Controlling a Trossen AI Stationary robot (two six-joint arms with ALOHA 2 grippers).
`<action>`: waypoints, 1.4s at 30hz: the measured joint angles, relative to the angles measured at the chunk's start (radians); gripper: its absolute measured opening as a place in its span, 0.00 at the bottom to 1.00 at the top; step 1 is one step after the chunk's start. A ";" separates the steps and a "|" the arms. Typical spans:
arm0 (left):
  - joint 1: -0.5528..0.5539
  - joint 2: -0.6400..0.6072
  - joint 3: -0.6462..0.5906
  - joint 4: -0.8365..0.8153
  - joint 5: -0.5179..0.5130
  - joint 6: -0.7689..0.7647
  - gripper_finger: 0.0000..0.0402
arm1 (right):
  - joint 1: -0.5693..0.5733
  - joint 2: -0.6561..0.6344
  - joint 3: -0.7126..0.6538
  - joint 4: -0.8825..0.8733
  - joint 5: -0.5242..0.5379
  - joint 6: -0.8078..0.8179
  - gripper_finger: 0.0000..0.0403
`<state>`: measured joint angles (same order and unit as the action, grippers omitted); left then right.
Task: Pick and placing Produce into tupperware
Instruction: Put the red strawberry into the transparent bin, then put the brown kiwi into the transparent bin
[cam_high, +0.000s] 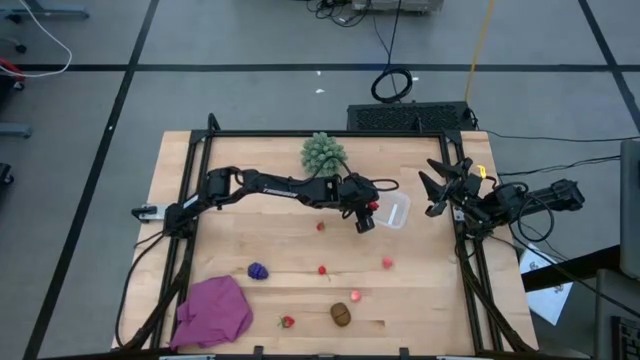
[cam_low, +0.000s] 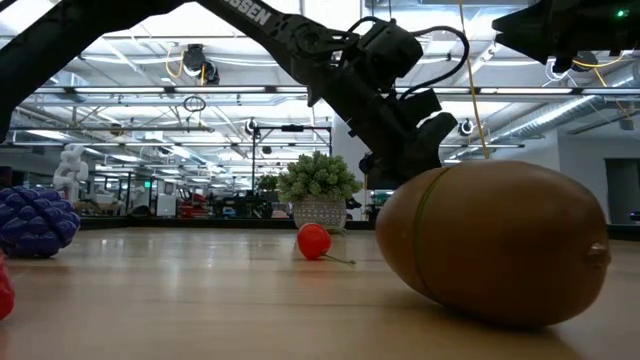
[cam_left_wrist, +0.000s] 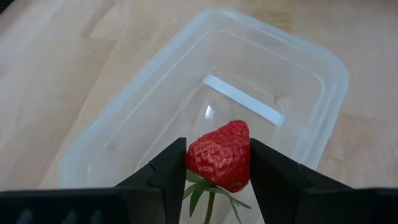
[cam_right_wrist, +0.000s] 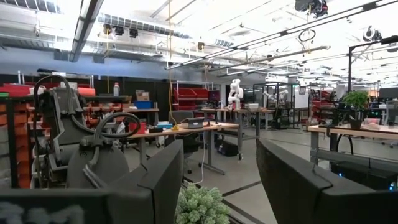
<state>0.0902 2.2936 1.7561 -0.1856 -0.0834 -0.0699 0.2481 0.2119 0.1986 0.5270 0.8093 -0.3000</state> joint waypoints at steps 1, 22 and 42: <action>0.000 0.000 0.000 -0.003 0.000 0.000 0.39 | 0.000 0.000 0.000 0.000 0.000 0.000 0.48; 0.002 0.000 0.000 0.009 -0.006 -0.011 0.51 | 0.000 0.000 0.000 0.000 0.000 0.012 0.48; 0.000 -0.220 0.546 -0.940 -0.236 0.080 0.50 | 0.002 -0.002 0.000 0.068 -0.002 -0.009 0.48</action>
<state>0.0907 2.0733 2.3019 -1.1260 -0.3191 0.0098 0.2504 0.2104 0.1982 0.5948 0.8070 -0.3090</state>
